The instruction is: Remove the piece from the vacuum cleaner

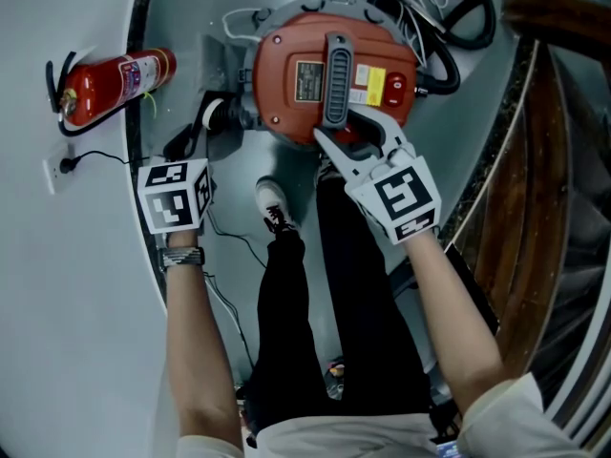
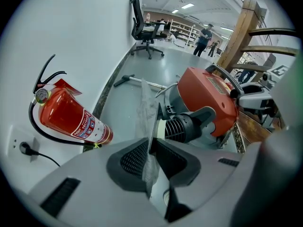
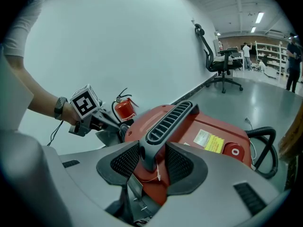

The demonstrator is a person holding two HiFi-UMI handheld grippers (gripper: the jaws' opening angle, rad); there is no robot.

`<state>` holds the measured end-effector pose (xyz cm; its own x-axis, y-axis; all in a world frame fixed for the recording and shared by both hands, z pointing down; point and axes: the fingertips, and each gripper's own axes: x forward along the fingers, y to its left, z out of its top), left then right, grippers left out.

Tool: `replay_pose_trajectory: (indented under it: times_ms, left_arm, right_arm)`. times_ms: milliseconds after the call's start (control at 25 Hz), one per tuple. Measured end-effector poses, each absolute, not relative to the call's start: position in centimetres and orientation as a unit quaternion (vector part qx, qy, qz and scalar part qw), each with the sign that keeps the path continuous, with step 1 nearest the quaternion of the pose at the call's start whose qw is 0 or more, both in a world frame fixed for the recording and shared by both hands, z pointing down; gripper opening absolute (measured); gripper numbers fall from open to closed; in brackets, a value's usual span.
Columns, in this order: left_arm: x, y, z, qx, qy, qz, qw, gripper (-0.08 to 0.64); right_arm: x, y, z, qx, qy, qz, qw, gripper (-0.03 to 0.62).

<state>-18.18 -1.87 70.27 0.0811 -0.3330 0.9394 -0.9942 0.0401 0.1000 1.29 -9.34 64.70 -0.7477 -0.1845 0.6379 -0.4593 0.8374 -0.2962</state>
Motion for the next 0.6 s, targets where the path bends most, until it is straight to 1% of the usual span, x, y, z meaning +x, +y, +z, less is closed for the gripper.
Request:
replay_pose_trajectory:
  times_ms: [600]
  left_arm:
    - [-18.91,-1.98,70.56,0.589,-0.560,0.375,0.446,0.061]
  right_arm:
    - [1.27,-9.26,64.61,0.177,-0.910,0.218,0.304,0.186]
